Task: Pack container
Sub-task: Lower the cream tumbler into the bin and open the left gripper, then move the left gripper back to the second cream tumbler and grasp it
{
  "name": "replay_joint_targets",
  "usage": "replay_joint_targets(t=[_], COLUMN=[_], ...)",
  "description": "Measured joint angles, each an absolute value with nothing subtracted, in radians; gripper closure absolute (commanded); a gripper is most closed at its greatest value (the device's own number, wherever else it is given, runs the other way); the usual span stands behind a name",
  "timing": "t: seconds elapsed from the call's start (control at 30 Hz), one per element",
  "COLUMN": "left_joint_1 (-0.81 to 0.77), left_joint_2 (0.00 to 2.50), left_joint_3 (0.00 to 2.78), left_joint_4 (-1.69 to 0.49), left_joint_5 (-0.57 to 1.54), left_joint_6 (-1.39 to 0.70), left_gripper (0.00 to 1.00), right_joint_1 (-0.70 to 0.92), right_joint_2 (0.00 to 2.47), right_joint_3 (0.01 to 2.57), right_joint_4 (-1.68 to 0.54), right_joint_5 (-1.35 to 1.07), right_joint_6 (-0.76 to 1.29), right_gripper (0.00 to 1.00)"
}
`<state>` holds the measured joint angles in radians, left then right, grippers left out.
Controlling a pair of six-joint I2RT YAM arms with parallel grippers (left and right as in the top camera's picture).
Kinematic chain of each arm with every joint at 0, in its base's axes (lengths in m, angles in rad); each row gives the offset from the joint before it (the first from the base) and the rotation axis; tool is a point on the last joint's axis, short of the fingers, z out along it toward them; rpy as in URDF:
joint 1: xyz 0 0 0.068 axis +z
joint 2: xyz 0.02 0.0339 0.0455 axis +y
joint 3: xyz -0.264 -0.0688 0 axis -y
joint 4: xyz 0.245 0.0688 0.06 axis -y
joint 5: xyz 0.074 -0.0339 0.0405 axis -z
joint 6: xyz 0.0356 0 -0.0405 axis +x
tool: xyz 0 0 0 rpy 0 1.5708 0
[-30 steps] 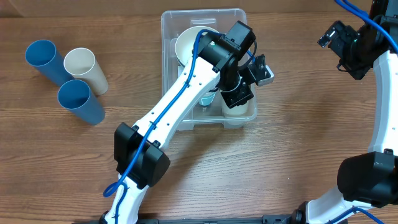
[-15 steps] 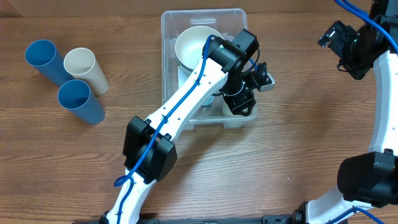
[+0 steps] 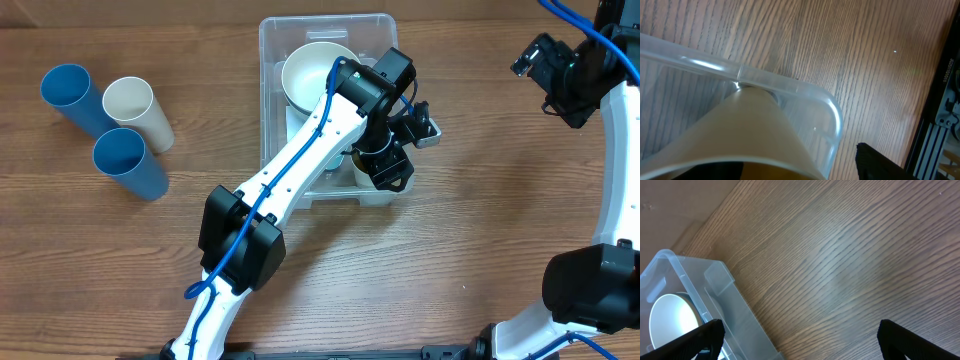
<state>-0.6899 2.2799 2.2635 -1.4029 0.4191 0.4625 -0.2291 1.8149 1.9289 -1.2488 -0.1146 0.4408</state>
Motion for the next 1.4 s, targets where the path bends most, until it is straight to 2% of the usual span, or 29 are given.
replay_joint_targets(t=[0.27, 0.37, 0.57, 0.77, 0.9, 1.13, 1.23, 1.4], left_joint_1=[-0.704, -0.708, -0.712, -0.673, -0.55, -0.216, -0.102, -0.003], left_joint_2=[2.282, 2.282, 2.282, 2.278, 2.239, 2.163, 2.162, 2.162], left_joint_3=[2.388, 2.471, 2.615, 2.787, 2.868, 2.889, 2.814, 2.668], left_joint_4=[-1.479, -1.508, -1.567, -1.624, -1.632, -1.684, -1.684, -1.664], left_joint_5=[0.419, 0.42, 0.417, 0.282, 0.162, -0.021, -0.064, -0.087], left_joint_6=[0.448, 0.448, 0.44, 0.296, 0.163, 0.02, -0.04, -0.105], left_gripper=[0.25, 0.22, 0.23, 0.21, 0.21, 0.23, 0.24, 0.25], right_joint_1=[-0.229, -0.229, -0.229, -0.229, -0.229, -0.229, -0.229, -0.229], right_joint_2=[1.815, 1.815, 1.815, 1.815, 1.815, 1.815, 1.815, 1.815], right_joint_3=[1.929, 1.929, 1.929, 1.929, 1.929, 1.929, 1.929, 1.929], right_joint_4=[-1.249, -1.249, -1.249, -1.249, -1.249, -1.249, -1.249, -1.249], right_joint_5=[-0.115, -0.115, -0.115, -0.115, -0.115, -0.115, -0.115, -0.115], right_joint_6=[0.44, 0.44, 0.441, 0.44, 0.441, 0.44, 0.44, 0.441], right_gripper=[0.0, 0.0, 0.0, 0.0, 0.0, 0.0, 0.0, 0.0])
